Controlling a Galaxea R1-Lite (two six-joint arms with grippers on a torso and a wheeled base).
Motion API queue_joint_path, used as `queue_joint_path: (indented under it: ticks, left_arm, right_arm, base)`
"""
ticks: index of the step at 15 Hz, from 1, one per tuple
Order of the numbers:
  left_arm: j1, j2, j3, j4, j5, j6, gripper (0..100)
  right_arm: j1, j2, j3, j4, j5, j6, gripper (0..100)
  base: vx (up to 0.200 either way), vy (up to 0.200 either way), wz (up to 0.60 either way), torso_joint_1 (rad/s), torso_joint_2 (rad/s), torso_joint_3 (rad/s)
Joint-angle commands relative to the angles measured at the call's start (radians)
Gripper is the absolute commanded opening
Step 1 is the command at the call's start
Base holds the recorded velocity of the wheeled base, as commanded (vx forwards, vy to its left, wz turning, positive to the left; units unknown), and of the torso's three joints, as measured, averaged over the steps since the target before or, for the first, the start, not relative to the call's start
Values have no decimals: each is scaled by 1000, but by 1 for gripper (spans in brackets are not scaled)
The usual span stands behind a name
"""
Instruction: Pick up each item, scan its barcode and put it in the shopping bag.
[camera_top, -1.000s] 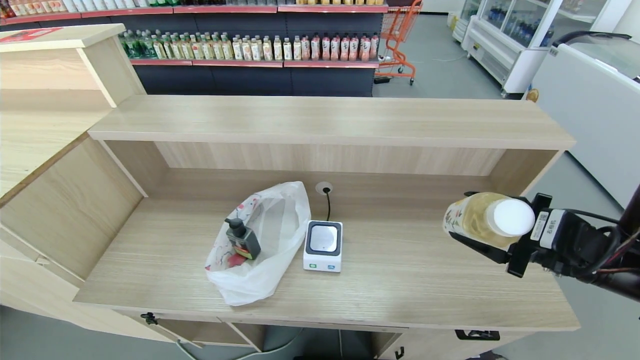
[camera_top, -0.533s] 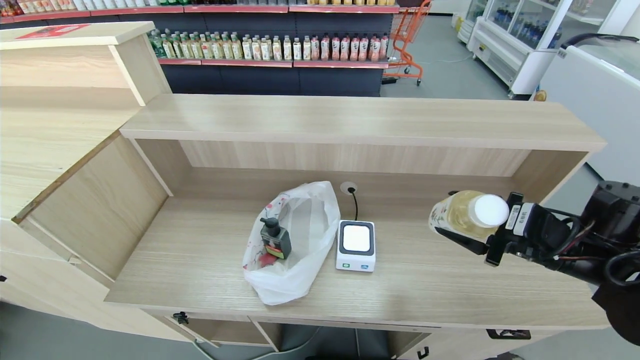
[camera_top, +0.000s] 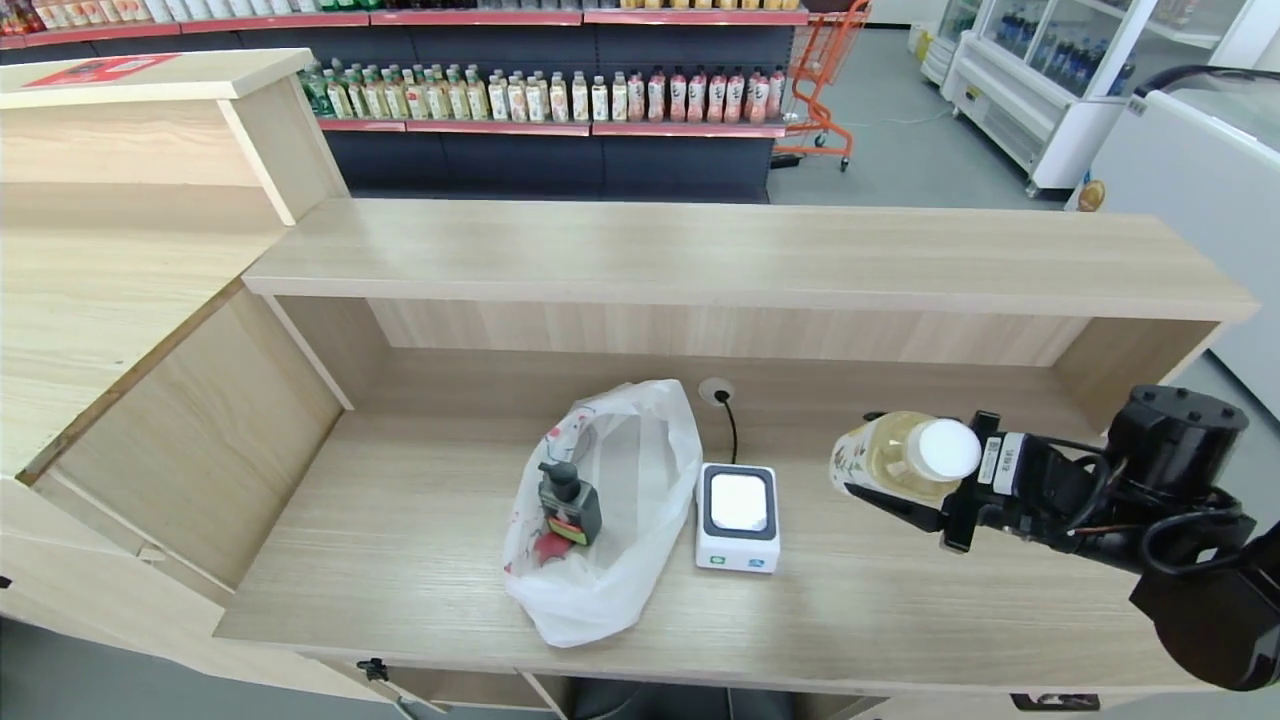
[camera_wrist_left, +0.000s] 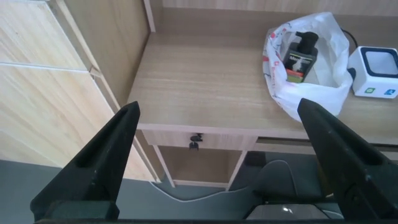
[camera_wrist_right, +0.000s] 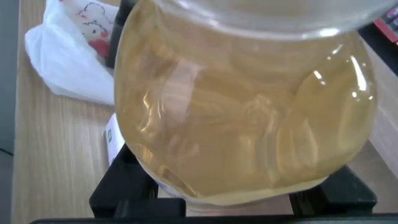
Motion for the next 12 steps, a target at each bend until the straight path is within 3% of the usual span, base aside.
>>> queue_joint_path:
  ticks: [1, 4, 12]
  left_arm:
    - [2, 2, 0, -1, 0, 0, 100]
    - [2, 2, 0, -1, 0, -1, 100]
    - [1, 2, 0, -1, 0, -1, 100]
  right_arm:
    - [-2, 41, -4, -34, 8, 6, 0]
    - [14, 73, 1, -97, 22, 44, 0]
    - [6, 82, 90, -105, 125, 49, 0]
  base:
    - [200, 200, 0, 12, 7, -2]
    - [0, 0, 0, 0, 0, 0]
    - [0, 0, 0, 0, 0, 0]
